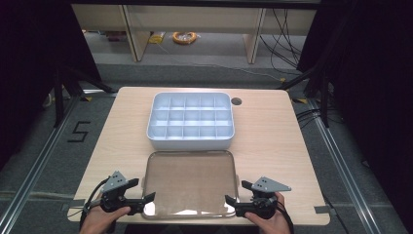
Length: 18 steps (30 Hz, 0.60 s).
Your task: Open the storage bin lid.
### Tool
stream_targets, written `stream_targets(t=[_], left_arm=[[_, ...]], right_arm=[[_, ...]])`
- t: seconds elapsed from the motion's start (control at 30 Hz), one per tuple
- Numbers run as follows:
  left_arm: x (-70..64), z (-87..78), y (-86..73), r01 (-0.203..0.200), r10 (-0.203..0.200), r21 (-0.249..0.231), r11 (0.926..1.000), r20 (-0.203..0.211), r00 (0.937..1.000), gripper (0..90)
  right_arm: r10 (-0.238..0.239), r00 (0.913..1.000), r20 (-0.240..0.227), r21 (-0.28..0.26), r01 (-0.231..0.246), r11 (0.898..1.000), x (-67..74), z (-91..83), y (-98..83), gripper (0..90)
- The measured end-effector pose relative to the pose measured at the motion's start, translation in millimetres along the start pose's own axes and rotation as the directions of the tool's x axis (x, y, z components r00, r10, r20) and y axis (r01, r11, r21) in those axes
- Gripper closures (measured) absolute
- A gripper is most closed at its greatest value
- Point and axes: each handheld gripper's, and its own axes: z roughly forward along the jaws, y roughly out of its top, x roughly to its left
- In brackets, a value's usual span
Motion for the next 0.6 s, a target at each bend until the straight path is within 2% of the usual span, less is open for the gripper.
stream_targets(t=[0.03,0.17,0.23,0.27,0.3,0.33,0.37,0.4,0.43,0.47,0.53,0.57,0.6], left_arm=[[-1.1,-0.7,-0.8,0.001,-0.001,0.009,1.0000,-0.003,1.0000,15.1],[-5.1,-2.0,-4.8,0.004,-0.004,0.010,0.9999,0.009,1.0000,15.1],[-6.2,-3.4,-6.7,0.000,0.000,0.012,0.9999,0.004,1.0000,15.1],[-7.0,-3.9,-8.1,0.004,-0.004,0.016,0.9999,-0.005,1.0000,15.1],[-7.7,-4.2,-9.2,0.007,-0.007,0.015,0.9999,-0.006,1.0000,15.1],[-7.4,-4.8,-10.4,0.004,-0.004,0.015,0.9999,0.001,1.0000,15.1],[-8.0,-5.7,-11.0,0.011,-0.011,0.018,0.9998,0.002,0.9999,15.1],[-8.1,-6.3,-11.3,0.013,-0.013,0.021,0.9997,0.007,0.9999,15.1],[-7.7,-7.8,-11.5,-0.005,0.005,0.026,0.9996,0.004,1.0000,15.1],[-8.8,-7.9,-12.5,0.002,-0.002,0.019,0.9998,0.002,1.0000,15.1],[-9.7,-8.8,-14.5,0.017,-0.018,0.019,0.9997,0.010,0.9998,15.1],[-10.3,-10.2,-15.4,0.021,-0.021,0.027,0.9994,0.003,0.9998,15.1],[-10.5,-11.1,-16.6,0.022,-0.022,0.032,0.9993,0.008,0.9997,15.1]], right_arm=[[-0.029,0.9996,0.003,-0.008,0.029,1.000,-2.1,0.2,-0.6,17.3],[-0.028,0.9996,0.001,-0.007,0.028,1.000,0.2,-3.3,-3.8,17.2],[-0.011,0.9999,0.012,-0.001,0.011,1.000,3.1,-5.6,-6.0,17.2],[-0.031,0.9995,-0.007,-0.009,0.031,0.999,1.7,-5.1,-6.1,17.1],[-0.003,1.0000,0.005,-0.004,0.003,1.000,4.3,-5.5,-7.5,17.1],[-0.028,0.9996,-0.004,-0.013,0.028,1.000,2.8,-6.6,-8.1,17.1],[0.009,0.9999,0.007,0.011,-0.009,1.000,6.1,-9.7,-9.0,17.1],[-0.043,0.9990,0.013,-0.008,0.043,0.999,3.1,-8.8,-9.4,17.1],[-0.018,0.9998,0.007,-0.011,0.018,1.000,4.6,-9.1,-10.5,17.1],[-0.007,0.9999,0.012,0.005,0.007,1.000,6.4,-11.9,-12.3,17.1],[-0.017,0.9999,0.005,-0.006,0.017,1.000,6.0,-12.0,-13.4,17.1],[0.027,0.9995,0.016,0.021,-0.028,0.999,10.2,-14.6,-14.7,17.1],[-0.012,0.9999,0.005,0.003,0.012,1.000,7.2,-13.8,-15.9,17.1]])
